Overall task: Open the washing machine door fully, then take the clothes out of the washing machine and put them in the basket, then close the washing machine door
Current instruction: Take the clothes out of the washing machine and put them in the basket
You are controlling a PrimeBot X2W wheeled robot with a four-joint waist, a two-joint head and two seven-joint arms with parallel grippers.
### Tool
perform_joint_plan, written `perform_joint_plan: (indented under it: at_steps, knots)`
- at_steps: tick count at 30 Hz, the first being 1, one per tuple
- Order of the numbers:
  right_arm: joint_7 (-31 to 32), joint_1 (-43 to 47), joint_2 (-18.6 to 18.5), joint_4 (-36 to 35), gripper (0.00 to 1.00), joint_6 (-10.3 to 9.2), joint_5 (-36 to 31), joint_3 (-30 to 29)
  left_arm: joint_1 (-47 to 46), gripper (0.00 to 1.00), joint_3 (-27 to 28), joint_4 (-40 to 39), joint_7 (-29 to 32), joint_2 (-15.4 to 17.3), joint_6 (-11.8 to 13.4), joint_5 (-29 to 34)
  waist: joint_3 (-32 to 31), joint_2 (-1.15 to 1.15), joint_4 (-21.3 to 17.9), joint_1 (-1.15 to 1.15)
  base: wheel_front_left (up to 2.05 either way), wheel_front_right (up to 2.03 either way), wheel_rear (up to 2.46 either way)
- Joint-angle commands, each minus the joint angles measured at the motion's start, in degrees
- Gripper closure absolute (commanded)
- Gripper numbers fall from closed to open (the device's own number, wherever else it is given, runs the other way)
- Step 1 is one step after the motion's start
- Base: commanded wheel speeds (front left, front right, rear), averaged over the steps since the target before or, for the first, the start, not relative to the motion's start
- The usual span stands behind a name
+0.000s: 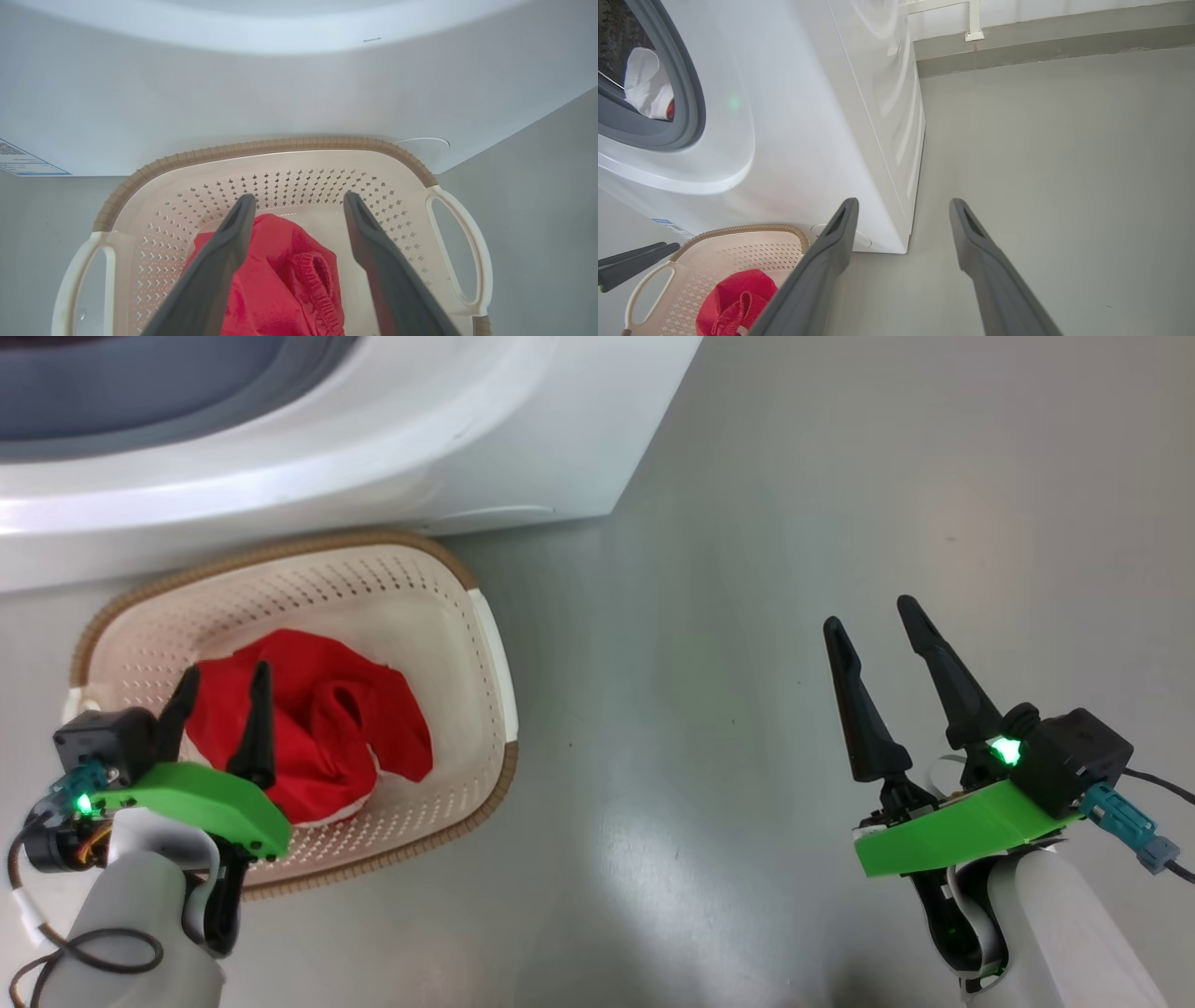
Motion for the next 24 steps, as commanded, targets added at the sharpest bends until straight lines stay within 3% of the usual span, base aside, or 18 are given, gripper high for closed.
perform_joint_plan:
  at_steps: [1, 24]
  knots:
    - [-0.37, 1.96, 0.02, -0.88, 0.0, 0.42, -0.63, 1.05, 2.42, 0.0, 2.03, -2.03, -0.29, 1.6, -0.3, 0.08, -1.91, 0.0, 0.09, 0.0, 0.0, 0.0, 0.0]
    - [-0.37, 4.72, 0.02, 1.63, 0.0, 0.42, -1.33, -0.27, 12.76, 0.0, 8.42, -21.24, -0.29, -0.45, -0.3, 4.18, -14.51, 0.0, 2.17, 0.0, 0.0, 0.0, 0.0]
